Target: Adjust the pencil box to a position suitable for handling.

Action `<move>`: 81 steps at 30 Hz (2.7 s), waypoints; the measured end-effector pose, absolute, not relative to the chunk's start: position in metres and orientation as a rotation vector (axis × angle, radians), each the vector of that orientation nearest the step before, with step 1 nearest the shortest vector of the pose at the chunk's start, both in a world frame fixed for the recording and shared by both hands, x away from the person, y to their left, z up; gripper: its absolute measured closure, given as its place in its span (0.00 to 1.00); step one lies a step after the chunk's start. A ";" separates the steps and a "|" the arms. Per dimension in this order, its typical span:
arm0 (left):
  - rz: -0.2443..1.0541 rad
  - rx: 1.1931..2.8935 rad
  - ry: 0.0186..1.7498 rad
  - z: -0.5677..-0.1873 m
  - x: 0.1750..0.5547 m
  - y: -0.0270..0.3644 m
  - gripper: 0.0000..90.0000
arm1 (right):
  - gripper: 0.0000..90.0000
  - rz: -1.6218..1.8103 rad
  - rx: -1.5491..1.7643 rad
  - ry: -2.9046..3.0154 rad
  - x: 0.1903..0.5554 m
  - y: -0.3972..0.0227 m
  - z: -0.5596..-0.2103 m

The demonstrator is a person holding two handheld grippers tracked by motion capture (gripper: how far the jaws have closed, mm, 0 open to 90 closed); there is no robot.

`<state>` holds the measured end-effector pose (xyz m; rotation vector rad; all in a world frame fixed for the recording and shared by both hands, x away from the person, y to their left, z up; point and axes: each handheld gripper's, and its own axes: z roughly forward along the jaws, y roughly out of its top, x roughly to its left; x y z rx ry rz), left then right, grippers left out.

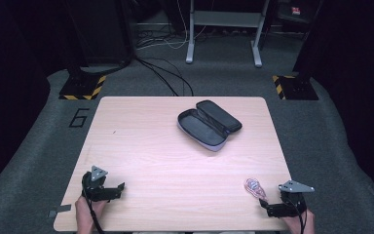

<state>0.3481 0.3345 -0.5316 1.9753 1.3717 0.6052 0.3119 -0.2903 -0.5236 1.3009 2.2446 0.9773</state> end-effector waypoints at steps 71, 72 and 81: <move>0.615 1.970 1.365 -0.532 0.348 0.334 0.03 | 0.55 1.082 1.113 2.250 0.324 -0.197 -0.505; 0.616 1.969 1.365 -0.532 0.348 0.334 0.03 | 0.55 1.086 1.106 2.257 0.325 -0.194 -0.505; 0.612 1.976 1.364 -0.532 0.348 0.334 0.03 | 0.55 1.108 1.078 2.310 0.332 -0.172 -0.511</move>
